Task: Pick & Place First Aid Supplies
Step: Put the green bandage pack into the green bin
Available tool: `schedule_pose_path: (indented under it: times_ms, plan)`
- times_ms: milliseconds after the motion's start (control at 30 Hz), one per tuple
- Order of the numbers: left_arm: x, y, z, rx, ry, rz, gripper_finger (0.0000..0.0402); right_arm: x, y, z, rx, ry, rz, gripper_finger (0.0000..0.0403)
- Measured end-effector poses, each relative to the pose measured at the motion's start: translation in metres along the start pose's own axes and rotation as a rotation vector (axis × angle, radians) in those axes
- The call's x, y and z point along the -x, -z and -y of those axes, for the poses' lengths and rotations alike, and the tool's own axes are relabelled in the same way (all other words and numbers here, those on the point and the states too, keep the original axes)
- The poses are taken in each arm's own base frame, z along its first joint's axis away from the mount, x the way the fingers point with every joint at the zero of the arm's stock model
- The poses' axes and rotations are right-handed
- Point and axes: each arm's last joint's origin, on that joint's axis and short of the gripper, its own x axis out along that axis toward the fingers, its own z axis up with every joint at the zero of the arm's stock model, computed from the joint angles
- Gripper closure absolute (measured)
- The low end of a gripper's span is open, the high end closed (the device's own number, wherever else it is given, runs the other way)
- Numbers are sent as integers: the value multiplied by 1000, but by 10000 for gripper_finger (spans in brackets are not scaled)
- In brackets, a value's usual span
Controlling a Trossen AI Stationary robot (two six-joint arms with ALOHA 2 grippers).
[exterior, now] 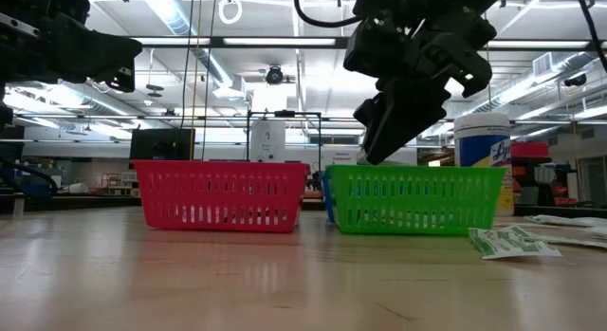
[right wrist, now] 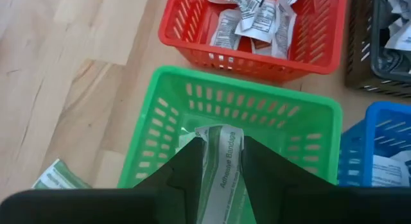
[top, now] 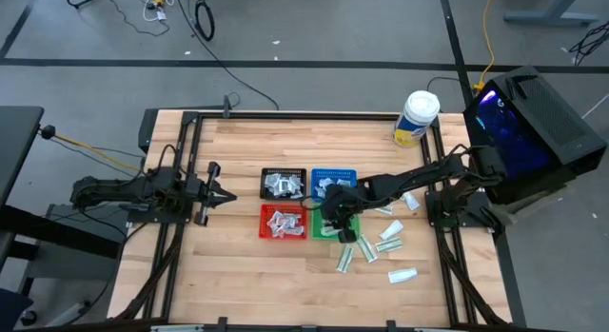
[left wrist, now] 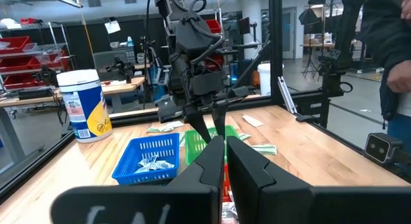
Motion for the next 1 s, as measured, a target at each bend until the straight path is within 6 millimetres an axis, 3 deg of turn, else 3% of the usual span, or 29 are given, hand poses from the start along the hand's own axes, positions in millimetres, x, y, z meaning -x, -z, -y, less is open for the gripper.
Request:
schedule_pose_path:
  times_ms: [100,300,467,767,1000]
  plan:
    - [0,0,0,0,0,1,376,0,1,0,-1,-13,-10,272]
    - [0,0,0,0,0,0,376,0,1,1,-2,50,-12,185]
    - [0,0,0,0,0,1,376,11,-3,0,-1,53,23,138]
    - [0,0,0,0,0,1,376,56,-15,-11,98,68,164,124]
    - [0,0,0,0,0,1,376,85,-9,-2,8,143,155,133]
